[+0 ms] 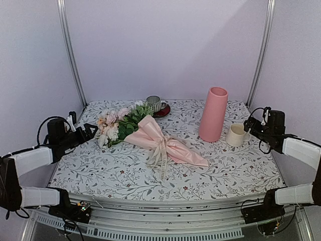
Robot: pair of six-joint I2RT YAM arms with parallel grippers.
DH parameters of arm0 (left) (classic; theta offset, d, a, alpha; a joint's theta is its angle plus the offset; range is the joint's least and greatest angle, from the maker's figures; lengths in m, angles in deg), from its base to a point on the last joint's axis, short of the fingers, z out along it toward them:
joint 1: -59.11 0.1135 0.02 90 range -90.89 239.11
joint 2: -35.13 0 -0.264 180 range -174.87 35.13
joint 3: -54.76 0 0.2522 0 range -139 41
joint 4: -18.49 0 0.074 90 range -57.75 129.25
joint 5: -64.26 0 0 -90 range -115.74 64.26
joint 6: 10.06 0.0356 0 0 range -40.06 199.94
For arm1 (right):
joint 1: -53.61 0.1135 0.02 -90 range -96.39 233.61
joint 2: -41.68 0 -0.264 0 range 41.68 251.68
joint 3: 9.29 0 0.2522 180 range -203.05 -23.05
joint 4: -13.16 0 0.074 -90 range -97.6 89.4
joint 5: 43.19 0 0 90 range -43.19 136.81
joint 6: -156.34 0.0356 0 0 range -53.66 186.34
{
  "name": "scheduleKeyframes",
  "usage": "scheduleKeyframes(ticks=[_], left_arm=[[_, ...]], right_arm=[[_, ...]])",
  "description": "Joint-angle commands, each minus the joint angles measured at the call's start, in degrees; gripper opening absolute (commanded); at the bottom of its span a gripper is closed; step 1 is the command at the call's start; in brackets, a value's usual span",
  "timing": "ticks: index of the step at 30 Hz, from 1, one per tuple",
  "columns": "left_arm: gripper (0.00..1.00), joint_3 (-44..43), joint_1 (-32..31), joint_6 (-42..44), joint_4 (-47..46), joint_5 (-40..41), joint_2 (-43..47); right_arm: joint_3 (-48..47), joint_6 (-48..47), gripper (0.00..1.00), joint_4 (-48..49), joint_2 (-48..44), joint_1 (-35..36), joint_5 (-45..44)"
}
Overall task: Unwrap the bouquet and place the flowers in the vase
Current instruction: Adjust the tied bouquet at the center of the board.
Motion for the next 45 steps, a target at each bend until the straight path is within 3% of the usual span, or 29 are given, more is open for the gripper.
scheduleKeyframes(ticks=[1,4,13,22,27,34,39,45], left_arm=[[0.98,1.09,0.54,-0.36,-3.98,0.52,0.42],[0.98,0.34,0.55,0.6,-3.87,-1.09,-0.47],[0.96,0.43,-2.29,0.35,-10.28,-14.43,-4.7],[0.92,0.16,-15.69,-1.59,-9.16,-9.44,-4.05],[0.92,2.82,-18.91,-2.29,-8.1,-8.66,-0.36],[0.92,6.87,-21.36,-2.61,-9.8,-8.07,1.97],[0.92,11.4,-22.21,-3.93,-15.84,-8.89,3.63],[0.92,12.67,-22.37,-3.83,-14.99,-8.25,4.38]], right_arm=[[-2.03,-0.71,0.99,-0.02,-0.06,-0.17,-2.9],[-3.14,-0.47,0.99,-1.3,0.46,-0.12,-2.72],[-5.1,-3.87,0.99,-2.47,-2.41,2.0,12.68],[-5.45,-7.69,0.99,-8.27,-7.51,15.25,14.32],[-1.73,-6.18,0.99,-5.96,-8.07,22.99,18.28],[3.15,-0.46,0.99,5.19,-1.5,34.27,14.99],[4.33,2.02,0.99,10.39,5.37,36.79,12.99],[4.01,1.61,0.99,14.26,14.01,37.8,12.85]])
